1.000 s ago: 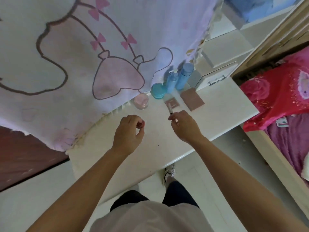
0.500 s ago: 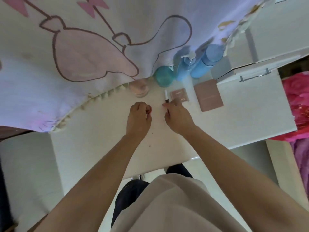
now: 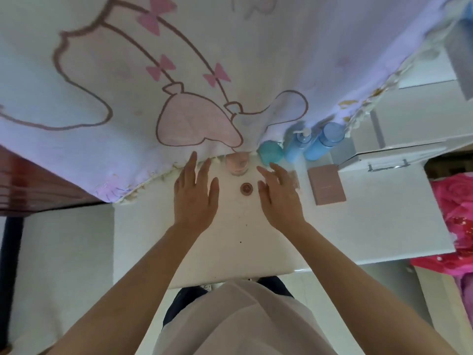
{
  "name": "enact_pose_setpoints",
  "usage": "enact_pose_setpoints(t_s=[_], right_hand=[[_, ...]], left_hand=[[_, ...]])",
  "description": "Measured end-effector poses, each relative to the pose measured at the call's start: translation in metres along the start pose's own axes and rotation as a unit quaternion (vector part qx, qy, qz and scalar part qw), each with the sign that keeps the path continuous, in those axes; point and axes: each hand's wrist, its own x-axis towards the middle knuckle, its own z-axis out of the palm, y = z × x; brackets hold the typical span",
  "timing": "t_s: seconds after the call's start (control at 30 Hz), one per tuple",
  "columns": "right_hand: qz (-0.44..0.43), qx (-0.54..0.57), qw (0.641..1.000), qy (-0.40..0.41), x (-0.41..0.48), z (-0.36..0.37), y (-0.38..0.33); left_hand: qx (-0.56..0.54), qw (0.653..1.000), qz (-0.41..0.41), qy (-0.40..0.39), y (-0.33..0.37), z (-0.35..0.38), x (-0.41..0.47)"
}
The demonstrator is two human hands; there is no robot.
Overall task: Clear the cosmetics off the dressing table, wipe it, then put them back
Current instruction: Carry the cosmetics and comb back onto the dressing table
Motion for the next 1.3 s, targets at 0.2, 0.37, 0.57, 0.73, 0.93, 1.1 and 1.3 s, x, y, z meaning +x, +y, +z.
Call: enact_pose_setpoints(t_s=[0.2, 0.37, 0.57, 0.73, 0.93, 1.1, 1.3], right_hand=[[-0.215, -0.022, 0.976, 0.022, 0.028, 0.019, -0.103], [-0.366, 0.013, 0.93, 0.038, 0.025, 0.042, -0.235], [-0.473, 0.074, 0.877, 0.052, -0.038, 0.09, -0.427], [-0.589, 0.129, 0.797, 0.038, -0.155, 0.16, -0.614], [-0.698, 0.192, 0.688, -0.049, -0.328, 0.228, -0.771], [-0.752, 0.203, 0.615, -0.123, -0.433, 0.287, -0.833], [-0.771, 0.194, 0.572, -0.2, -0.509, 0.381, -0.889]], left_hand=[[0.113, 0.973, -0.078, 0.187, -0.051, -0.112, -0.045], [0.166, 0.936, -0.176, 0.254, -0.1, -0.203, -0.112], [0.194, 0.883, -0.253, 0.344, -0.17, -0.337, -0.248], [0.311, 0.807, -0.304, 0.399, -0.24, -0.45, -0.425], [0.368, 0.696, -0.443, 0.428, -0.285, -0.509, -0.629], [0.368, 0.636, -0.531, 0.421, -0.322, -0.51, -0.737], [0.338, 0.603, -0.617, 0.376, -0.4, -0.497, -0.806]])
